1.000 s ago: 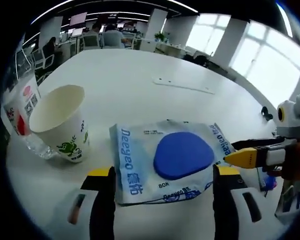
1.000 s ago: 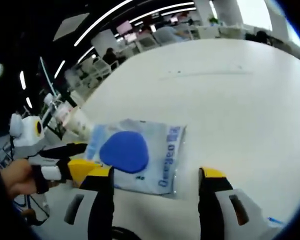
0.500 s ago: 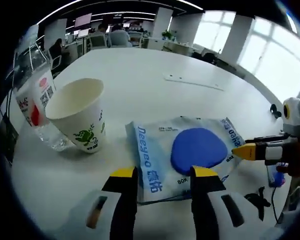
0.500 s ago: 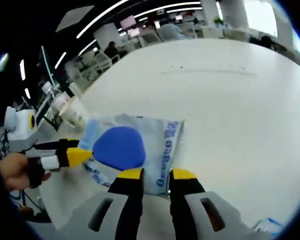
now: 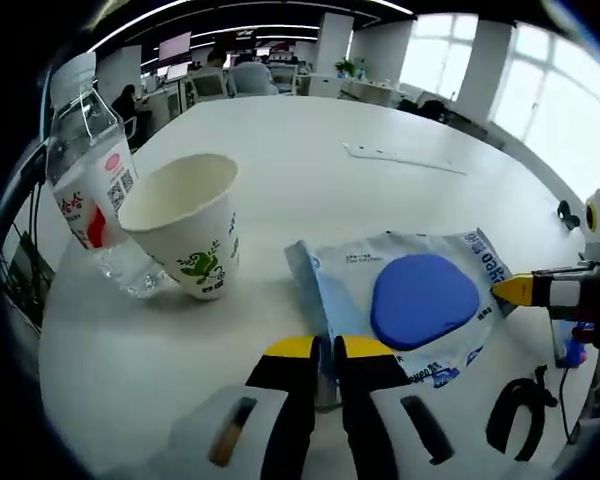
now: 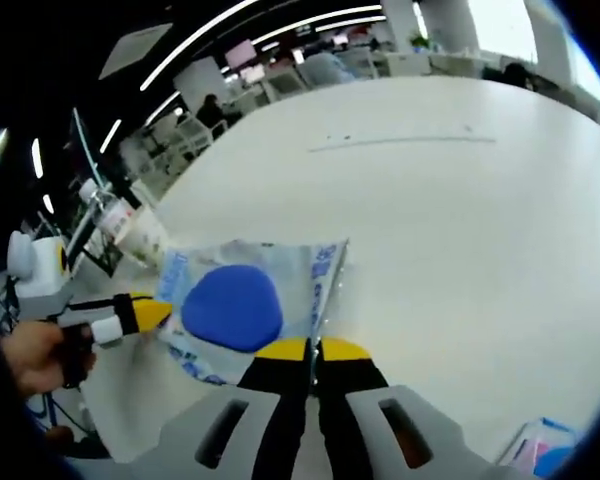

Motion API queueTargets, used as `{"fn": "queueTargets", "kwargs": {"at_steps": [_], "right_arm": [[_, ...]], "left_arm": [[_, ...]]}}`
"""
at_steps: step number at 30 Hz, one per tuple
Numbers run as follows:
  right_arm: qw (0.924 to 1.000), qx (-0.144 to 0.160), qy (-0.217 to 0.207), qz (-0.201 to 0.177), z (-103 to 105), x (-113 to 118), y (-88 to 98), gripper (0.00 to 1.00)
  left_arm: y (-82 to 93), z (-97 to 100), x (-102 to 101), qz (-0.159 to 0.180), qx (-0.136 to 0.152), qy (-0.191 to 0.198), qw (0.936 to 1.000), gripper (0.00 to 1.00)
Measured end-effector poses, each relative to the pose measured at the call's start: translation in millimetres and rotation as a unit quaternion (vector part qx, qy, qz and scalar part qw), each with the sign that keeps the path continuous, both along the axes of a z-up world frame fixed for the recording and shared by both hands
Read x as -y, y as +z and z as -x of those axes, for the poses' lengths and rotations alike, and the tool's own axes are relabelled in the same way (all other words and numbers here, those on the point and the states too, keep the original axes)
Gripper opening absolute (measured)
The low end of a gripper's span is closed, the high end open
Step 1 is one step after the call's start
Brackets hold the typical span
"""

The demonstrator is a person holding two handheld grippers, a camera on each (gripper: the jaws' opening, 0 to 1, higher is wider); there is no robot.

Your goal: Arrange the tabletop items into an orderly group along one side of the table until the central work area is clear of visible clutter.

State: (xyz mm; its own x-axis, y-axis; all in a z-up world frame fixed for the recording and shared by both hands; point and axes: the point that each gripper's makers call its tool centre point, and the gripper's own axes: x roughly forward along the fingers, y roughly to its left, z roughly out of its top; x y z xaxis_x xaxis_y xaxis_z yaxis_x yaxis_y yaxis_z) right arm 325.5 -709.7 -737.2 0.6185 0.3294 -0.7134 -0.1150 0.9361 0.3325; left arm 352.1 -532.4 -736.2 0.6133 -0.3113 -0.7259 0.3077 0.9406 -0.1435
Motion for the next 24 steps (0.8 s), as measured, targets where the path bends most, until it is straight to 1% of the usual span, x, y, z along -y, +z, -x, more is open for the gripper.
{"fn": "queueTargets", "kwargs": {"at_steps": [3,6,9,11,14,19,24], "right_arm": [[1.0000,-0.001,-0.006,-0.008,1.2,-0.4,0.7,0.00],[1.0000,0.002,0.004,-0.001,2.2,-2.1,2.0,0.00],[0.9999,0.009,0.004,-0.003,0.6,-0.8,6.8,0.00],[0.9999,0.015,0.004,-0.002,-2.4,1.4,9.8,0.00],[0.9999,0.014,0.001,-0.009,-6.2,4.1,13.6,0.00],[0.9997,0.024,-0.001,-0.011,-14.4,7.7,22.9,0.00],[0.9996,0.026,-0.006,-0.012,-23.3,15.6,25.9,0.00]], "left_arm": [[1.1,0.5,0.1,0.004,-0.004,0.007,1.0000,0.04],[3.9,0.2,1.4,-0.001,-0.002,0.005,1.0000,0.03],[5.3,-1.3,2.1,-0.003,-0.002,0.003,1.0000,0.02],[6.7,-2.6,2.8,0.012,-0.006,0.012,0.9998,0.02],[9.9,-4.4,4.9,0.014,-0.004,0.008,0.9999,0.02],[19.9,-12.8,9.8,0.020,0.001,0.006,0.9998,0.01],[27.1,-22.1,16.3,0.030,0.006,0.000,0.9995,0.01]]}}
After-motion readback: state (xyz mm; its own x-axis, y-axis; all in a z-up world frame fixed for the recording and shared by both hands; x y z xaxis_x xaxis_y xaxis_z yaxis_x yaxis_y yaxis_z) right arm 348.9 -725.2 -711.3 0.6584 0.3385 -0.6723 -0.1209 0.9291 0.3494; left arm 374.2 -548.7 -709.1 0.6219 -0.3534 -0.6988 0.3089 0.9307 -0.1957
